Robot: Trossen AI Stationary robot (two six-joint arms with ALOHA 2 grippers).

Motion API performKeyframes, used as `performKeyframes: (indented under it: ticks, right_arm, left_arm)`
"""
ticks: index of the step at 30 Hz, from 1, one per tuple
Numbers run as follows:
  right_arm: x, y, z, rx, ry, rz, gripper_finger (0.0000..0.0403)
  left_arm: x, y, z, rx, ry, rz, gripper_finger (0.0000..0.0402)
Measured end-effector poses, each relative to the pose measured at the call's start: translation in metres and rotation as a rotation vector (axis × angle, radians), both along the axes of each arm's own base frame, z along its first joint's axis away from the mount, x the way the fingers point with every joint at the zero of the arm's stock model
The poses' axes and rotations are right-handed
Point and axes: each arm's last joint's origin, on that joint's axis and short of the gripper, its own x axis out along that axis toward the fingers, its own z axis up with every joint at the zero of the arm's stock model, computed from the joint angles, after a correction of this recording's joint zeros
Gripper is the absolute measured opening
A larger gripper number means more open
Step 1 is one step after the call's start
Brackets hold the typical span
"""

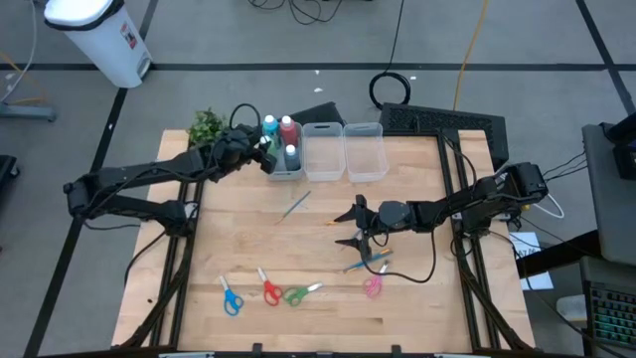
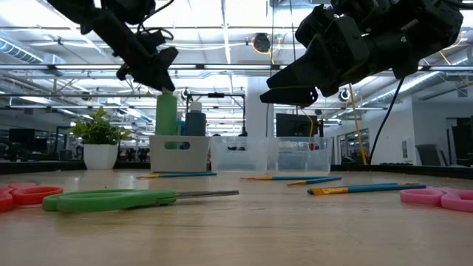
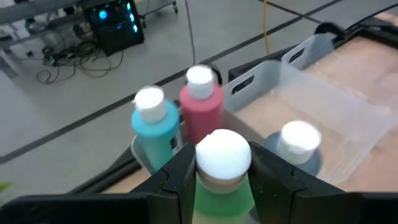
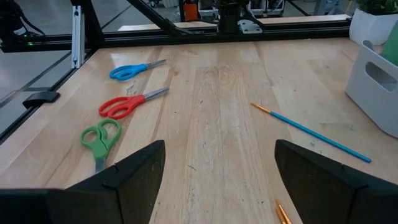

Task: Pick & Place Paint Supplies
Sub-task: Put the green paint bottles into the gray bin

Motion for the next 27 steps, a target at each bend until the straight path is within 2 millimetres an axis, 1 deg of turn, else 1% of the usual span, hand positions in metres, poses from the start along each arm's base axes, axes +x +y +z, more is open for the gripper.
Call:
performKeyframes:
  ticks: [6, 20, 27]
  right_arm:
    - [0.0, 0.0, 0.0, 0.0, 0.0, 0.0, 0.0293]
    - [0.0, 0.0, 0.0, 0.0, 0.0, -0.001, 0.0293]
    - [0.0, 0.0, 0.0, 0.0, 0.0, -0.001, 0.0293]
  left_arm:
    - [-0.003, 0.003, -0.014, -0.029, -0.032, -0.031, 0.0122]
    - [-0.007, 0.001, -0.029, -0.072, -0.035, -0.024, 0.0122]
    - [-0.007, 0.001, -0.031, -0.08, -0.038, -0.039, 0.0122]
